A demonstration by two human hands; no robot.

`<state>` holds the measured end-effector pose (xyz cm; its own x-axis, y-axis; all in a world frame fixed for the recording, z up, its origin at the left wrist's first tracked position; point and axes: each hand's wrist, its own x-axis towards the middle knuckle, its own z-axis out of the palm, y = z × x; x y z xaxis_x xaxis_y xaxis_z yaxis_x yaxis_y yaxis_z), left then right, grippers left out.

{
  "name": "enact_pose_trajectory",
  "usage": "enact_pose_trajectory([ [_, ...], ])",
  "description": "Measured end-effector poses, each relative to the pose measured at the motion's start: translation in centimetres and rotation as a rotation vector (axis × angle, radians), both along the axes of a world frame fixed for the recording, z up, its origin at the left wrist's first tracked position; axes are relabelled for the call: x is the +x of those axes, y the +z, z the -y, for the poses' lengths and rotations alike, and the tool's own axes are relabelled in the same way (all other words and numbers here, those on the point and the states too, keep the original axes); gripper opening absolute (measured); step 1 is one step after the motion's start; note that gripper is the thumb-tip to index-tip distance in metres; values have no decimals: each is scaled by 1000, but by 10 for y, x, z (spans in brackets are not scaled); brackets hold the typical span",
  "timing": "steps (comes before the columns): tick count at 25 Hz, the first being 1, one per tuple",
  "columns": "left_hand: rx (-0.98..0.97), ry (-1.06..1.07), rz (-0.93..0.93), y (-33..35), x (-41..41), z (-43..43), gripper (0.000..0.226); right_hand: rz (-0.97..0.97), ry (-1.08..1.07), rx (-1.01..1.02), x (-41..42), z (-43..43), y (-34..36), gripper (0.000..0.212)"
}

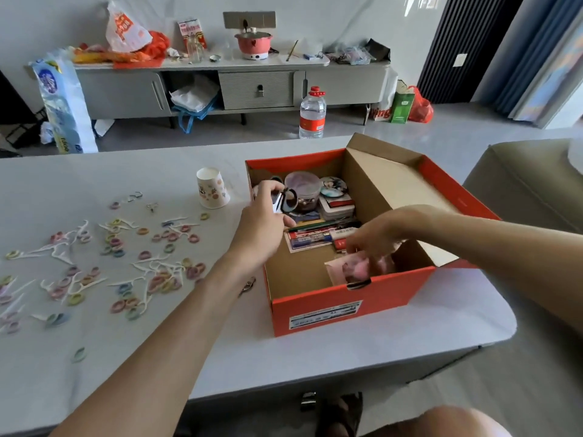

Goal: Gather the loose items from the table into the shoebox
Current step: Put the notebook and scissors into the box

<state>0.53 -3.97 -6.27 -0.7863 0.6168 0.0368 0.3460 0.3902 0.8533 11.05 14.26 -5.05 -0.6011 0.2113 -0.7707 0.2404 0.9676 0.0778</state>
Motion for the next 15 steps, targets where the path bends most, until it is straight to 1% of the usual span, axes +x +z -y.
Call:
enact_pose_trajectory([
  [2,30,10,23,-8,-2,-2,63,53,91,91,3,2,-10,33],
  [4,83,7,103,-10,-4,-2,72,43,161,106,6,4,-12,29],
  [6,134,1,189,-8,-5,-2,75,-12,135,62,6,5,-10,29],
  [8,202,25,304,-5,-7,-1,74,-77,89,15,5,5,-9,30],
  [11,316,61,510,0,-10,0,62,-49,49,-19,7,8,-13,25],
  [13,363,73,599,2,-10,2,49,-12,83,6,9,9,-13,24],
  [14,378,78,632,4,-10,3,41,-38,107,16,10,8,-11,26],
  [15,389,76,661,5,-10,3,31,-138,104,3,11,7,-7,28],
])
